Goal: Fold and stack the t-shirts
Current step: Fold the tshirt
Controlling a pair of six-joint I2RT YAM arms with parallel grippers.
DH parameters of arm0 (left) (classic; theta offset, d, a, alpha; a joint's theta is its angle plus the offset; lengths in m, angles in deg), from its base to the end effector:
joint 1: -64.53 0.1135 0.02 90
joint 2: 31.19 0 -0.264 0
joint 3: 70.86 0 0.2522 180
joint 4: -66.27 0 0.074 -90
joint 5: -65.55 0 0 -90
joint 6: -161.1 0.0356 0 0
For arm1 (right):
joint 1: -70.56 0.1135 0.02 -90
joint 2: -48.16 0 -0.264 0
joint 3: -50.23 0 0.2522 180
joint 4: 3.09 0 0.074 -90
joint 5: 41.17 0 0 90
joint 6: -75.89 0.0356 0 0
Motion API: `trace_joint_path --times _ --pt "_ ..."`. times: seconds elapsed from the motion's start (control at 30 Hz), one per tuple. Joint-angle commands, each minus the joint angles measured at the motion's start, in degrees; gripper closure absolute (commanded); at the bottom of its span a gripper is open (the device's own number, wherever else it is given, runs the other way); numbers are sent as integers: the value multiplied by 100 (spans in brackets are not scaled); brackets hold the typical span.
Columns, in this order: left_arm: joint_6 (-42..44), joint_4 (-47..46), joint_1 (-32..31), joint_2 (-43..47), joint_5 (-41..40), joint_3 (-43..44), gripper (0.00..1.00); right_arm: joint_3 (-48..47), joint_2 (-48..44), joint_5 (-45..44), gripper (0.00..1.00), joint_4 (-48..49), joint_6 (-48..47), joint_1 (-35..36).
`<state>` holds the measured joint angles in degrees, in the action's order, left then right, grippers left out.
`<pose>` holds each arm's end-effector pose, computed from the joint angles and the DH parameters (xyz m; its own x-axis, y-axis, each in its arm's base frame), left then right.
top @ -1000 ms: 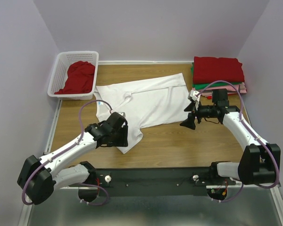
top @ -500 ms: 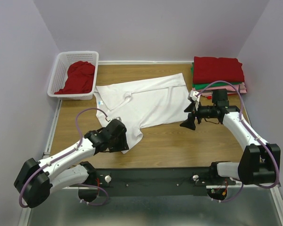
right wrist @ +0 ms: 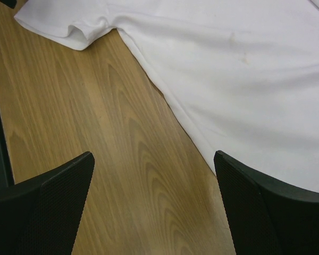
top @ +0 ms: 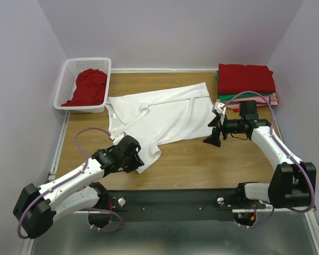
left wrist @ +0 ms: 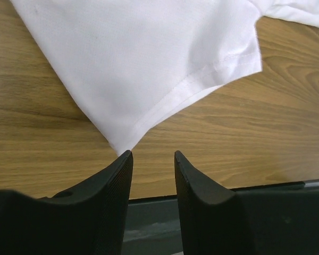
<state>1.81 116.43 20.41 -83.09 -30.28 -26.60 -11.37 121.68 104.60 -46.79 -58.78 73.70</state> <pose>0.1212 -0.1125 0.1951 -0.8263 -0.4949 -0.2688 -0.3370 0.8169 -0.4680 0.2430 0.0428 0.2370 -0.2367 -0.4090 -0.8813 -0.9328 0.3495 0.0883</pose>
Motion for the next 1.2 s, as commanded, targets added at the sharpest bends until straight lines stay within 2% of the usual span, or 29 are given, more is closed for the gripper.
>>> trace_joint_path --times 0.0,0.17,0.53,0.77,0.93,1.17 --pt "-523 297 -35 -513 -227 131 55 -174 -74 39 0 -136 -86 -76" --pt "-444 473 -62 -1287 -24 316 57 -174 -101 13 0 -153 -121 -85" --pt "-541 412 -88 -1410 11 290 52 -174 -171 31 0 -197 -165 -129" --pt "-682 271 -88 -1551 -261 263 57 -174 -162 92 0 -241 -165 -173" --pt "-664 236 -97 -1639 -358 255 63 -191 -162 118 0 -267 -174 -199" --pt "-524 139 -88 -1525 -446 281 88 -182 -197 224 0 -311 -209 -270"
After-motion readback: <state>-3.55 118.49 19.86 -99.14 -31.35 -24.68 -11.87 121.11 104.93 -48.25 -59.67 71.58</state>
